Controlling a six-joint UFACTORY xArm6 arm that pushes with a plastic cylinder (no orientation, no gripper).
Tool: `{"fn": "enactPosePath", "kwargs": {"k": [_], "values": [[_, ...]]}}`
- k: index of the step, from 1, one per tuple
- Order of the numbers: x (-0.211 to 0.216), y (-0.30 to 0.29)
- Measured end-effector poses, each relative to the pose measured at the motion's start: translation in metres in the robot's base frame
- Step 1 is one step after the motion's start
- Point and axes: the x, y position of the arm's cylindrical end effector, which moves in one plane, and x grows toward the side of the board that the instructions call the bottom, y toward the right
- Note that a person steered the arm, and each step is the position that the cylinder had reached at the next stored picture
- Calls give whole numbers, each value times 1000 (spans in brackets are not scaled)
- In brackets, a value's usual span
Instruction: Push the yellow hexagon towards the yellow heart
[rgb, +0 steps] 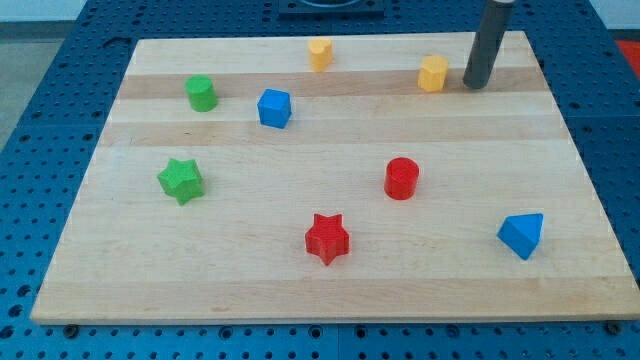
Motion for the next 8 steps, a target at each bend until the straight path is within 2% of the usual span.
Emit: {"fn": "enactPosePath", "kwargs": {"k": [3, 8], "values": [[5, -8], [-2, -73]]}}
